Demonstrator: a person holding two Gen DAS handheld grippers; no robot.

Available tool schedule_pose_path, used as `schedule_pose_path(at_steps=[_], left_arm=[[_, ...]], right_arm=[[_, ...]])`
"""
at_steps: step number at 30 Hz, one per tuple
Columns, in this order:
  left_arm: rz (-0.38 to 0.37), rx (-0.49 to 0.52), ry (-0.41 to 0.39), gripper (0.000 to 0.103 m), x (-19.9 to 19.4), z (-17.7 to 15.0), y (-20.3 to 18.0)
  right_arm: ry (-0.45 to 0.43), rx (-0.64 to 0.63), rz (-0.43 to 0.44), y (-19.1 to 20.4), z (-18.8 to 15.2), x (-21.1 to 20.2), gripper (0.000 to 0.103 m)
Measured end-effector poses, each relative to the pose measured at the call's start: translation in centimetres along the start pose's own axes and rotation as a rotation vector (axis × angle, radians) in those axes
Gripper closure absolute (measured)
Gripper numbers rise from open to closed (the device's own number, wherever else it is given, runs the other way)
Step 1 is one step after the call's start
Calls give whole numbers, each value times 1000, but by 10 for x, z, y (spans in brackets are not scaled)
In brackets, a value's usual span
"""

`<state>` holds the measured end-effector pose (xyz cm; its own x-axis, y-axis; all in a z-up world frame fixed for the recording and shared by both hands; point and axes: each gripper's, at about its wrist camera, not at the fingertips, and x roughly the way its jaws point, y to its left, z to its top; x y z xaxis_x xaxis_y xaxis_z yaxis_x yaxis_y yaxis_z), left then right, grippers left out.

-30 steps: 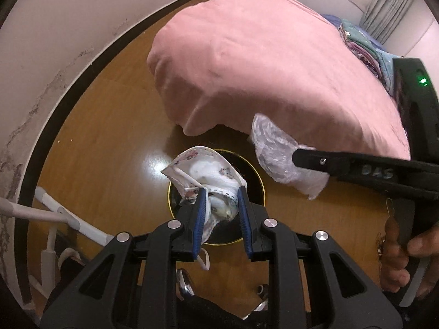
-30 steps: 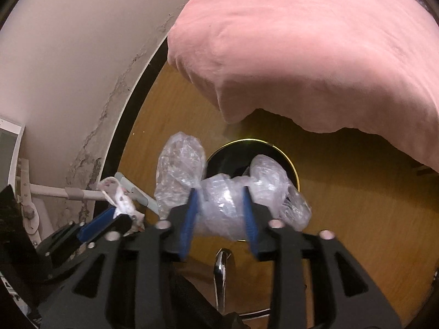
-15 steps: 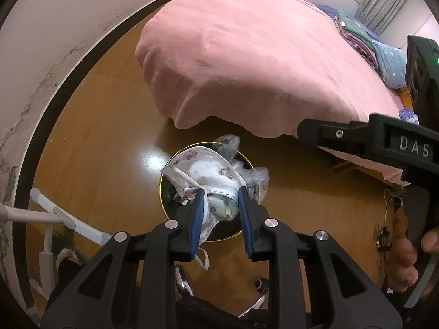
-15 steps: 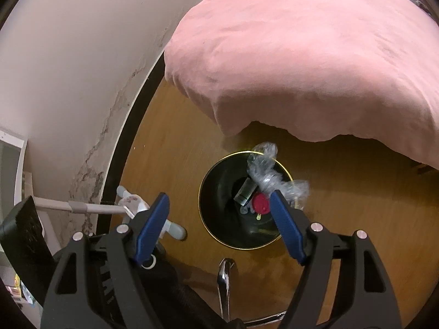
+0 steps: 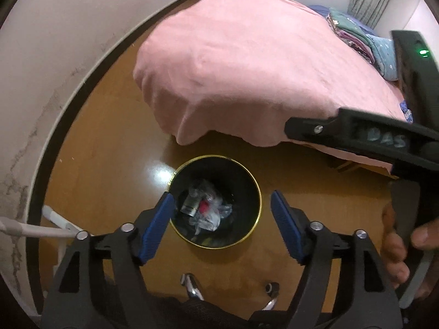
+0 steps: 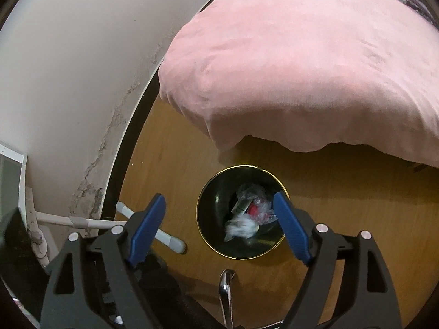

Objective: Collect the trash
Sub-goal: 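Carry mask and plastic wrap over the bin and open both tools, then return both tools from the bin to the desk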

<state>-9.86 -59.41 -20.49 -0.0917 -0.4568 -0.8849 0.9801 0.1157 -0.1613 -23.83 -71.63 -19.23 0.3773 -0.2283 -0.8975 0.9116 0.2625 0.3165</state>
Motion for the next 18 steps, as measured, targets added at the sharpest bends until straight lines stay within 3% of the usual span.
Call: schedule_pose_path(at_steps=[5,11,14,18], left_arm=[[82,27,-100,13,-53,-4,0],[174,-5,-218,11,-149,-21,18],[226,-58,-254,10,-203,-41,44],[369,-151,-293,10,-276,-87,95]], right_arm=[[-19,-56,-15,10,-1,-3,21],[-67,-186,-44,48,-6,-11,20],[-88,-285,-23,89,-14,-21,20],[-94,-464,86,171,-36,-38,20]])
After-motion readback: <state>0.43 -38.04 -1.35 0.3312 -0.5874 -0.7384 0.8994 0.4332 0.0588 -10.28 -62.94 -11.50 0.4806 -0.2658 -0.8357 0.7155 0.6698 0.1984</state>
